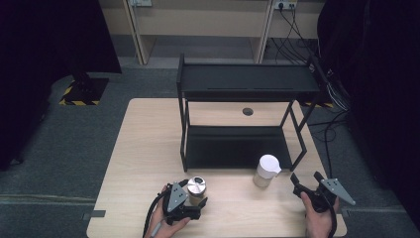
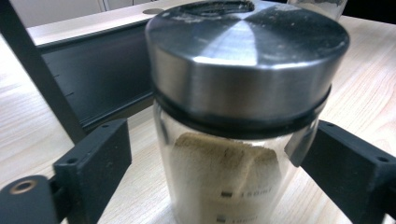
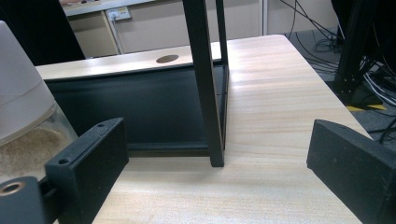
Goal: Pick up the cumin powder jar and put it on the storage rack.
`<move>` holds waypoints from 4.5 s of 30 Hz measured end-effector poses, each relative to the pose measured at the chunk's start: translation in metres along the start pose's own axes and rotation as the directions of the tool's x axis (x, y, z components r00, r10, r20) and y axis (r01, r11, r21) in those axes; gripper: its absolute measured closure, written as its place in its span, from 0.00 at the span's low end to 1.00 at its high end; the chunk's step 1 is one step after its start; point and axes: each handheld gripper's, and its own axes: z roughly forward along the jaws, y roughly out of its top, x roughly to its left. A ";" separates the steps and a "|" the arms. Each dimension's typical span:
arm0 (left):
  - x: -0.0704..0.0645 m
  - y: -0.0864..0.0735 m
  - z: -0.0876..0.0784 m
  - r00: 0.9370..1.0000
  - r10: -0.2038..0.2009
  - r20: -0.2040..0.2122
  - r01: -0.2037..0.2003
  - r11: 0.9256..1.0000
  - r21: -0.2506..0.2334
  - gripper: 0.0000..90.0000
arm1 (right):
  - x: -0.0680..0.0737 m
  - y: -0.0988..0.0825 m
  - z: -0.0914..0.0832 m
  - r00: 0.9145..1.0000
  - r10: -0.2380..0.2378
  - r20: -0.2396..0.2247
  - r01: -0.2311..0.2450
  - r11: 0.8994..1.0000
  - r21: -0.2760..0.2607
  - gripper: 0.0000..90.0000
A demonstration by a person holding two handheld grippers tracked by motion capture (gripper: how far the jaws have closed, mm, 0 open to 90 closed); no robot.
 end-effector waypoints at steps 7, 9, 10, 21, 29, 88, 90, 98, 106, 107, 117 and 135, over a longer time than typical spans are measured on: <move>-0.001 0.001 0.005 1.000 0.019 0.007 -0.019 1.000 -0.005 0.30 | 0.000 0.000 0.000 1.000 -0.003 -0.001 0.003 1.000 0.000 0.06; -0.001 0.001 0.005 1.000 0.021 0.011 -0.021 1.000 -0.007 0.34 | 0.000 0.000 0.000 1.000 -0.004 -0.001 0.004 1.000 0.001 0.06; -0.001 0.001 0.005 1.000 0.019 0.011 -0.019 1.000 -0.009 0.34 | 0.000 0.000 0.000 1.000 -0.004 -0.001 0.004 1.000 0.001 0.06; -0.008 -0.008 0.001 0.999 0.022 -0.030 -0.024 0.998 -0.066 0.34 | 0.001 0.001 0.001 1.000 -0.009 -0.005 0.009 1.000 0.004 0.06; -0.021 -0.013 -0.012 0.996 0.007 -0.089 -0.026 0.977 -0.214 0.34 | 0.001 0.001 0.001 1.000 -0.009 -0.008 0.009 1.000 0.008 0.06; -0.025 0.083 -0.005 0.980 0.028 -0.199 -0.094 0.938 -0.334 0.34 | 0.002 0.003 0.003 1.000 -0.010 -0.012 0.010 1.000 0.019 0.06; -0.024 0.090 -0.003 0.979 0.029 -0.203 -0.098 0.936 -0.338 0.34 | 0.001 0.003 0.003 1.000 -0.010 -0.012 0.010 1.000 0.019 0.06; -0.023 0.109 0.000 0.974 0.027 -0.223 -0.104 0.934 -0.342 0.34 | 0.001 0.003 0.003 1.000 -0.006 -0.013 0.006 1.000 0.019 0.06; -0.021 0.124 0.003 0.971 0.029 -0.237 -0.109 0.937 -0.332 0.34 | 0.001 0.004 0.003 1.000 -0.005 -0.014 0.005 1.000 0.022 0.06; -0.021 0.125 0.004 0.970 0.027 -0.241 -0.108 0.937 -0.332 0.34 | 0.001 0.004 0.003 1.000 -0.005 -0.014 0.005 1.000 0.022 0.06; -0.015 0.149 0.005 0.964 0.032 -0.266 -0.120 0.939 -0.323 0.34 | 0.001 0.005 0.004 1.000 -0.007 -0.013 0.007 1.000 0.026 0.06; -0.005 0.188 0.007 0.959 0.052 -0.279 -0.141 0.940 -0.312 0.34 | 0.000 0.005 0.004 1.000 -0.008 -0.019 0.008 1.000 0.030 0.06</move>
